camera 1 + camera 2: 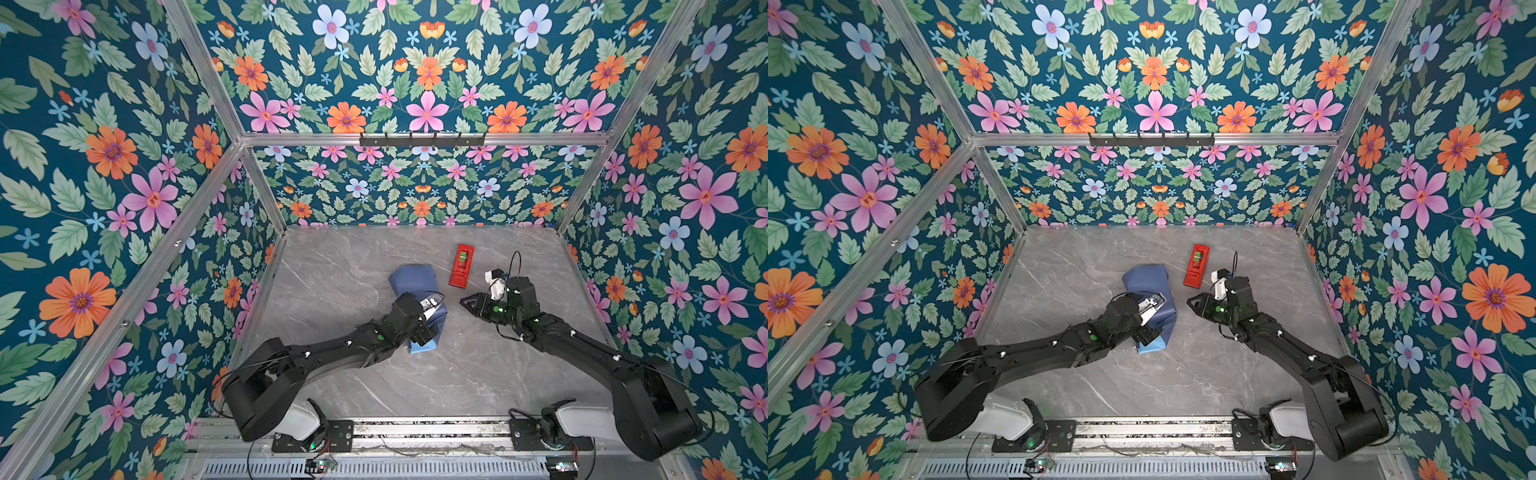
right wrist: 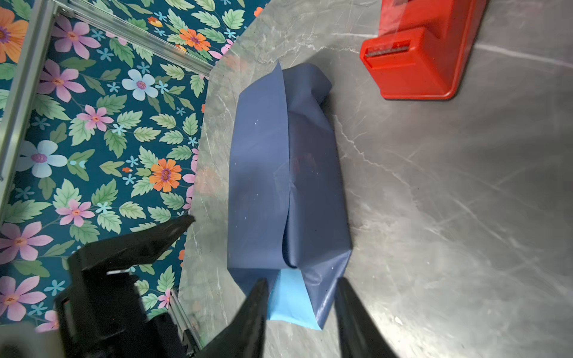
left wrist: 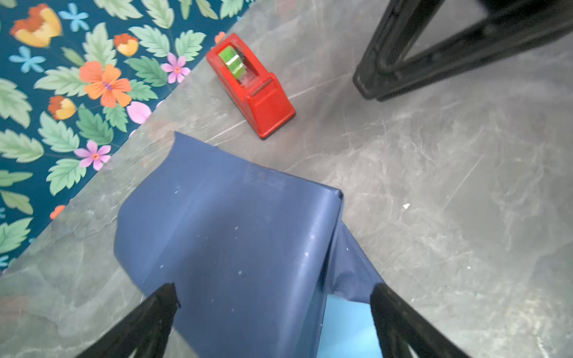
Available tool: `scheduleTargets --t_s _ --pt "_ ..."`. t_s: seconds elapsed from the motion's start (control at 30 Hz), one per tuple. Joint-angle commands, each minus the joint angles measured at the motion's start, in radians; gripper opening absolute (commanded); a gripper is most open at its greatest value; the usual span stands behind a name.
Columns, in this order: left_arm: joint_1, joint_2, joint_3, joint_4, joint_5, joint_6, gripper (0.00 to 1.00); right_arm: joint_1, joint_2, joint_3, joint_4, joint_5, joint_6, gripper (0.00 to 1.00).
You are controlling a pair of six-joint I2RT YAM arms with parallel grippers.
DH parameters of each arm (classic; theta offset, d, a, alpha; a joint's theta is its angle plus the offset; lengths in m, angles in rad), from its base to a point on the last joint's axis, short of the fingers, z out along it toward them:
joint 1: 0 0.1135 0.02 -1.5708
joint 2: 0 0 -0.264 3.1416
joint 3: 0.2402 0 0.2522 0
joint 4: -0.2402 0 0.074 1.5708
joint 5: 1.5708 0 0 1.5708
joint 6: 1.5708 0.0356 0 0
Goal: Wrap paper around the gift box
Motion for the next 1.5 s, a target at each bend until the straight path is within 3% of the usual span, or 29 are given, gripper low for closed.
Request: scheduleTargets --t_s 0.0,0.1,0.17,0.4,0.63,0.8,0.87,1.0,1.1,1.27,1.47 --pt "0.120 -0.072 -0.033 -0.024 0.058 -0.347 0.95 0.036 0.088 0.085 0.026 0.007 -0.014 0.55" --pt "0.327 -0.081 -0.080 -0.025 0.262 -0.670 0.89 0.062 0.206 0.166 0.048 0.013 0.014 0.61" --pt "0.382 -0.042 -0.108 0.050 0.382 -0.778 0.86 0.070 0.275 0.209 0.066 0.004 0.031 0.62" --pt "0.369 0.171 -0.027 0.159 0.576 -0.833 0.72 0.098 0.392 0.264 0.072 -0.056 0.035 0.58" --pt "0.296 0.216 0.001 0.171 0.575 -0.828 0.67 0.103 0.302 0.134 0.102 -0.056 0.056 0.53" --pt "0.251 0.229 0.006 0.206 0.583 -0.842 0.70 0.111 0.117 -0.037 0.114 -0.006 0.089 0.52" --pt "0.253 0.213 0.005 0.208 0.573 -0.829 0.74 0.111 0.033 -0.095 0.059 0.048 0.077 0.54" --pt "0.274 0.114 -0.021 0.111 0.489 -0.761 0.79 0.112 -0.173 -0.098 -0.211 0.257 -0.069 0.61" --pt "0.300 -0.008 -0.105 0.057 0.403 -0.739 0.74 0.118 -0.247 -0.056 -0.280 0.255 -0.141 0.60" --pt "0.324 -0.126 -0.196 -0.103 0.269 -0.698 0.51 0.261 -0.134 0.098 -0.327 0.242 -0.231 0.57" --pt "0.276 -0.105 -0.224 -0.087 0.297 -0.697 0.33 0.341 0.115 0.291 -0.349 0.189 -0.294 0.49"
